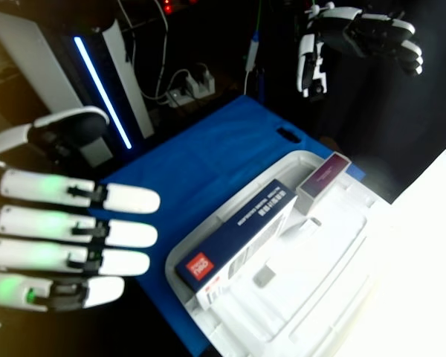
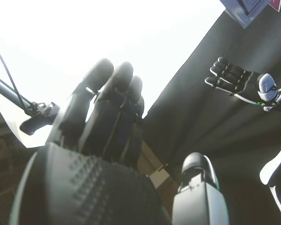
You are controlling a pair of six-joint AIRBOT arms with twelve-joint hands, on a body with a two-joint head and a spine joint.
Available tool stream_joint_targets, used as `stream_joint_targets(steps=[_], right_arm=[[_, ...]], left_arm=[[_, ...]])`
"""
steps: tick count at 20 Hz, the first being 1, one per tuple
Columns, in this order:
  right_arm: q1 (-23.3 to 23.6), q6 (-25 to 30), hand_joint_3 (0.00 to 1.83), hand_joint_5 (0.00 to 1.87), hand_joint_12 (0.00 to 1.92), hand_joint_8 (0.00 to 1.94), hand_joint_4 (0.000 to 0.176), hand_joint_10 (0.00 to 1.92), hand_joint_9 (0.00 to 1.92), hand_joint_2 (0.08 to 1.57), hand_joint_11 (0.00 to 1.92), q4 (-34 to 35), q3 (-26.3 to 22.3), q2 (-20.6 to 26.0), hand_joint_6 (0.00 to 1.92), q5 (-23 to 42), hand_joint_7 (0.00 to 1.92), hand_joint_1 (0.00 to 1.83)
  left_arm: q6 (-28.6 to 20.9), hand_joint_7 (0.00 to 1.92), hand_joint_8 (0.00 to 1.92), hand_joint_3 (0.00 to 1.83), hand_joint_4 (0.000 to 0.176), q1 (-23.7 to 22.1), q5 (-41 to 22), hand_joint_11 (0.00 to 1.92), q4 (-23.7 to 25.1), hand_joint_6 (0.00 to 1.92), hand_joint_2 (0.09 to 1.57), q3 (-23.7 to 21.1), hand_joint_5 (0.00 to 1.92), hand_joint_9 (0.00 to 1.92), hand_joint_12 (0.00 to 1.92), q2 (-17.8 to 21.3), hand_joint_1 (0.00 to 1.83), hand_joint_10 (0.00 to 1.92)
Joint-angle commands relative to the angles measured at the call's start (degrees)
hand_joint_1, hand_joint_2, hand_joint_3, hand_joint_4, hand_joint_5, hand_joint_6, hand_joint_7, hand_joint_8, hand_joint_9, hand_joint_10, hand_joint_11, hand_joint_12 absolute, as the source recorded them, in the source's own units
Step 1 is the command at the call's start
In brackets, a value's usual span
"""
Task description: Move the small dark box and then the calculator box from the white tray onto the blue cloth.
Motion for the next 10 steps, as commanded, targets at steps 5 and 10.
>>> stream_joint_targets(steps=[5, 10], right_arm=[[1.0, 0.3, 0.0, 0.1, 0.19, 0.0, 0.071, 0.0, 0.12, 0.86, 0.0, 1.6, 0.3, 0.0, 0.0, 6.7, 0.18, 0.44], [1.0, 0.3, 0.0, 0.11, 0.37, 0.0, 0.072, 0.0, 0.14, 0.87, 0.0, 1.6, 0.3, -0.3, 0.0, 6.7, 0.17, 0.43]], left_arm=[[-1.5, 0.34, 0.0, 0.0, 0.0, -2.1, -3.1, 0.09, 1.8, 0.0, 0.9, 1.8, 0.2, 0.27, 0.44, -0.1, 0.33, 0.0], [-12.6, 0.2, 0.0, 0.0, 0.023, -11.3, 19.6, 0.2, 15.6, 0.0, 0.87, 13.7, 0.21, 0.19, 0.22, -4.7, 0.6, 0.0]])
